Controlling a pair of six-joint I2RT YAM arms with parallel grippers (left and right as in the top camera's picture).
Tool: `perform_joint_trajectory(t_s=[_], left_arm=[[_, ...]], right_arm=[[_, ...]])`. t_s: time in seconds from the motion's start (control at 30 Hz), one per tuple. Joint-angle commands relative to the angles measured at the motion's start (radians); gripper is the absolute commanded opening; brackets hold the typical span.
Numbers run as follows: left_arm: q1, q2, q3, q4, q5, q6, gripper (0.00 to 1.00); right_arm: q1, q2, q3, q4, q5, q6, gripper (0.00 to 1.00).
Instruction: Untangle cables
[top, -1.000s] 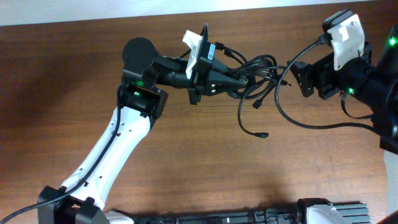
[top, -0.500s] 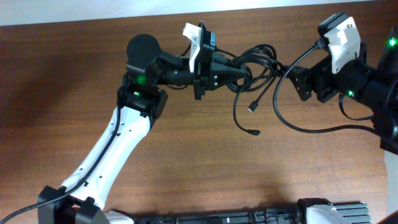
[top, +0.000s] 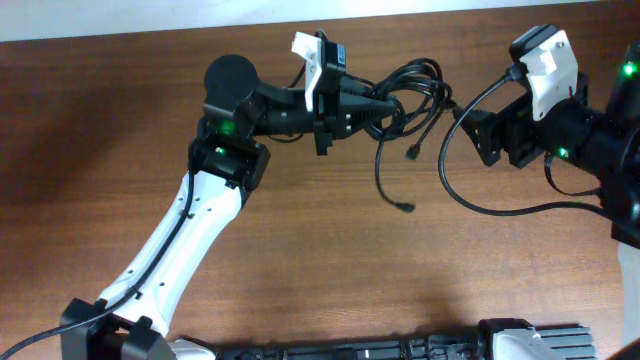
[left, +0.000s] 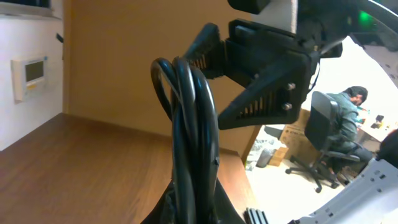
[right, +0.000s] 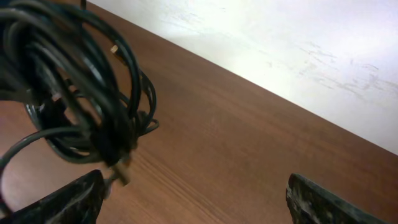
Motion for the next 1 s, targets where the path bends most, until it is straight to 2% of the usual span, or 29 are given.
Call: perform_joint_trajectory(t_s=[0.0,0.23,0.33,0.77,0.97], left_arm=[[0.004,-0.013,0.000,0.003,-0.042,-0.023,0.00],[0.003,-0.013,0.000,0.006,0.074,-0.021,0.00],[0.003,-0.013,0.000,0.005,0.122,0.024,0.00],[-0.038,-0.013,0.000,0.011,0.117,0.022,0.00],[-0.038,-0.013,0.000,0.023,0.165,-0.007,0.00]], right_arm=[[-0.003,-0.015,0.012,-0.001,-0.008,-0.010,0.96],[-0.003,-0.015,0.012,0.010,-0.009,-0.010,0.96],[-0.003,-0.015,0.013,0.031,-0.010,-0.009,0.96],[-0.003,-0.015,0.012,0.045,-0.068,-0.007,0.97],[-0.003,-0.014,0.012,0.045,0.026,-0.006,0.97]])
